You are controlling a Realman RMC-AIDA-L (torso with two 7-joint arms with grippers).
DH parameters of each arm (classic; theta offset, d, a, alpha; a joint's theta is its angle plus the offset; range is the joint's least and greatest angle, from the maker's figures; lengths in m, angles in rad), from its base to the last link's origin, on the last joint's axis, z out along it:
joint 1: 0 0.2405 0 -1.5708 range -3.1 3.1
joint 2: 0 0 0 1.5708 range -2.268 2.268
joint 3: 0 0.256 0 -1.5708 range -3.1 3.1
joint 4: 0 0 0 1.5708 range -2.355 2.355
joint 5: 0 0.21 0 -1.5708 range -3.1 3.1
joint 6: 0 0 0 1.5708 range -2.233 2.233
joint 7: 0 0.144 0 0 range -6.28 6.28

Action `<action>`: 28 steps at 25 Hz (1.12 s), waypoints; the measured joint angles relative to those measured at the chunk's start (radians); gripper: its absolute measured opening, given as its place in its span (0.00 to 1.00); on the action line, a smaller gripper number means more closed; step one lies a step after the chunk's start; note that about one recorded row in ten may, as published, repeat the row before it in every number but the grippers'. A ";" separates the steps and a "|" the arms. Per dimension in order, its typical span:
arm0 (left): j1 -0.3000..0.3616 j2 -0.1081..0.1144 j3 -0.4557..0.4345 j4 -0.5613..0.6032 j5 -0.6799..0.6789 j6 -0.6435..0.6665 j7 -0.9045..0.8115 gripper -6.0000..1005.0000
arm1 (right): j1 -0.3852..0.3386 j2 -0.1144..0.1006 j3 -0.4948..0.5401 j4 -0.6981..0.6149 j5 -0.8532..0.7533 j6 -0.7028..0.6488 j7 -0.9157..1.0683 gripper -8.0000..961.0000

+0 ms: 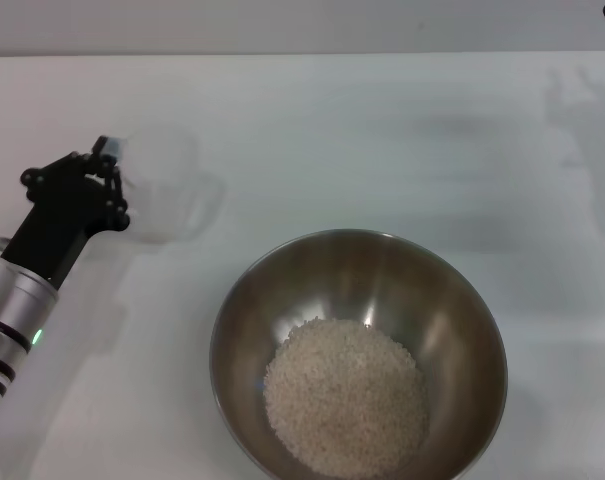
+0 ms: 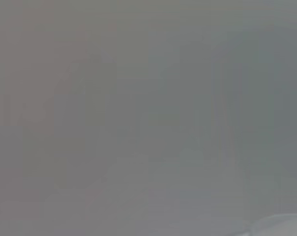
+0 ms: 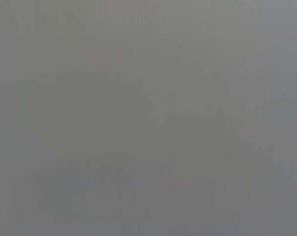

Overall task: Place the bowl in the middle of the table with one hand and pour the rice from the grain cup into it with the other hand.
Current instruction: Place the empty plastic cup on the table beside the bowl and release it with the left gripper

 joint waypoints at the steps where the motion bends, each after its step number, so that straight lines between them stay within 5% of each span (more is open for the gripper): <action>1: 0.000 0.000 -0.014 0.000 0.000 -0.023 -0.018 0.18 | -0.001 0.000 -0.001 0.000 0.000 -0.002 0.003 0.38; 28: 0.007 0.003 -0.065 -0.002 0.000 -0.169 -0.087 0.21 | -0.003 -0.001 -0.008 -0.015 -0.009 -0.016 0.026 0.38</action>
